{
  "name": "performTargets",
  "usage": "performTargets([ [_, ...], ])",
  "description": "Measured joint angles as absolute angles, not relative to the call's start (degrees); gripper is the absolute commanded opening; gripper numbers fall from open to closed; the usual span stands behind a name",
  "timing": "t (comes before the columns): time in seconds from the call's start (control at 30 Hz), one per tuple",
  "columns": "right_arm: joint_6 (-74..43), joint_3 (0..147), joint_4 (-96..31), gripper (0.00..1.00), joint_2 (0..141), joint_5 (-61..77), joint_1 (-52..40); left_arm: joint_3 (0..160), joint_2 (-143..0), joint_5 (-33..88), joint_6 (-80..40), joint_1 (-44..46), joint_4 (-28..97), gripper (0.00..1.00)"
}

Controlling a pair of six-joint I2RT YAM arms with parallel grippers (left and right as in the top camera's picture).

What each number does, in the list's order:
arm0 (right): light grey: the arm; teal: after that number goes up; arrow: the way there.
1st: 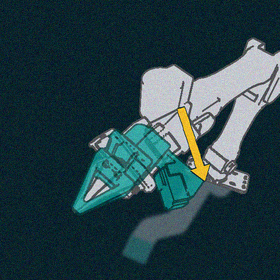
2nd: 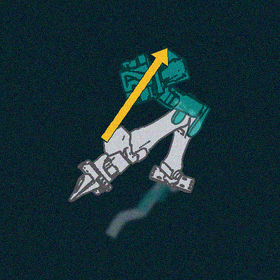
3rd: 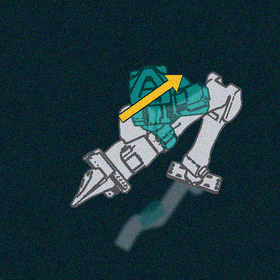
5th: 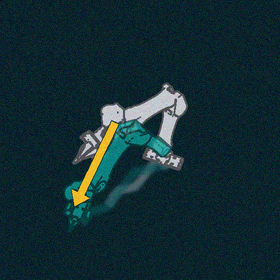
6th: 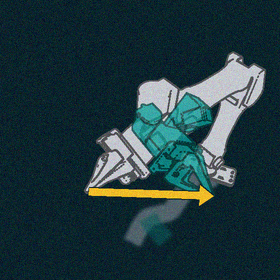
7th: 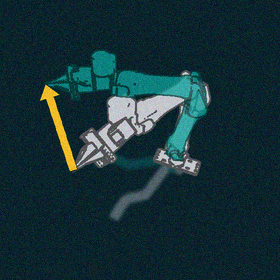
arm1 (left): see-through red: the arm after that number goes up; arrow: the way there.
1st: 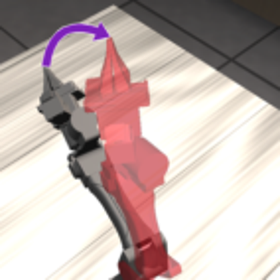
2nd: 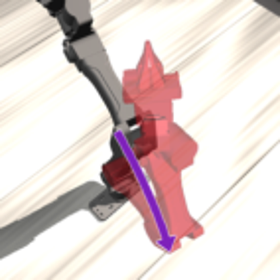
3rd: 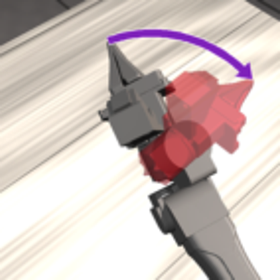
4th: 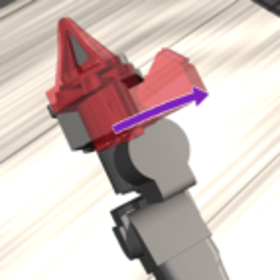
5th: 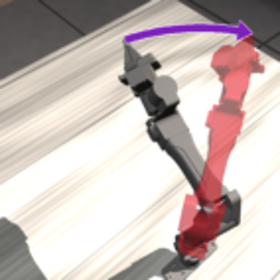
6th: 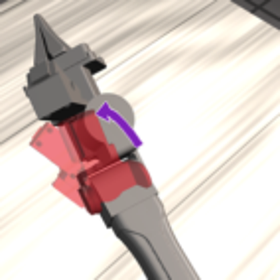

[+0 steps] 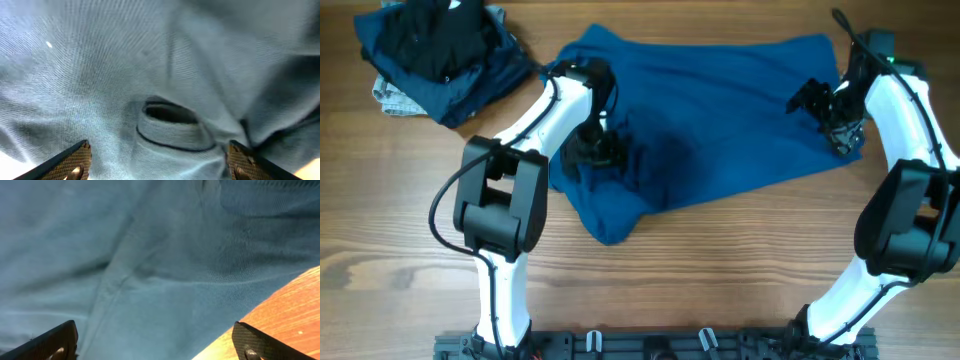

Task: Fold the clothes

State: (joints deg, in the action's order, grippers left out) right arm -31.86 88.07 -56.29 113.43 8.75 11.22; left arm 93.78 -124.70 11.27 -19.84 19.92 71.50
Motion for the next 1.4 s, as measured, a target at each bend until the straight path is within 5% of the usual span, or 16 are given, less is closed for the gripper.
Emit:
performTargets([
  [0.2, -31.9, 85.7, -54.7, 1.0, 113.4, 8.8, 11.2, 89.3, -124.7, 17.5, -17.6, 19.8, 67.9, 0.74],
  [0.43, -31.9, 85.7, -54.1, 1.0, 113.4, 8.8, 11.2, 87.9, -124.7, 22.0, -15.3, 19.7, 66.6, 0.36],
  [0.63, -31.9, 85.7, -50.9, 0.99, 113.4, 8.8, 11.2, 87.7, -124.7, 22.5, -14.9, 19.7, 66.5, 0.31],
  [0.7, -31.9, 85.7, -49.3, 0.99, 113.4, 8.8, 11.2, 87.7, -124.7, 22.5, -14.9, 19.7, 66.5, 0.06],
  [0.73, -31.9, 85.7, -48.6, 0.99, 113.4, 8.7, 11.2, 87.7, -124.7, 22.4, -14.7, 19.7, 66.6, 0.04],
  [0.87, -32.0, 85.7, -46.0, 0.98, 113.4, 8.5, 11.9, 87.7, -124.7, 22.6, -15.1, 19.0, 66.6, 0.04],
  [1.2, -39.0, 85.7, -43.6, 0.74, 113.4, 8.3, 13.5, 87.7, -124.7, 22.2, -15.3, 17.2, 66.8, 0.04],
  [1.4, -42.6, 85.7, -46.1, 0.73, 113.5, 7.0, 13.5, 87.7, -124.7, 22.2, -15.3, 17.2, 66.8, 0.04],
])
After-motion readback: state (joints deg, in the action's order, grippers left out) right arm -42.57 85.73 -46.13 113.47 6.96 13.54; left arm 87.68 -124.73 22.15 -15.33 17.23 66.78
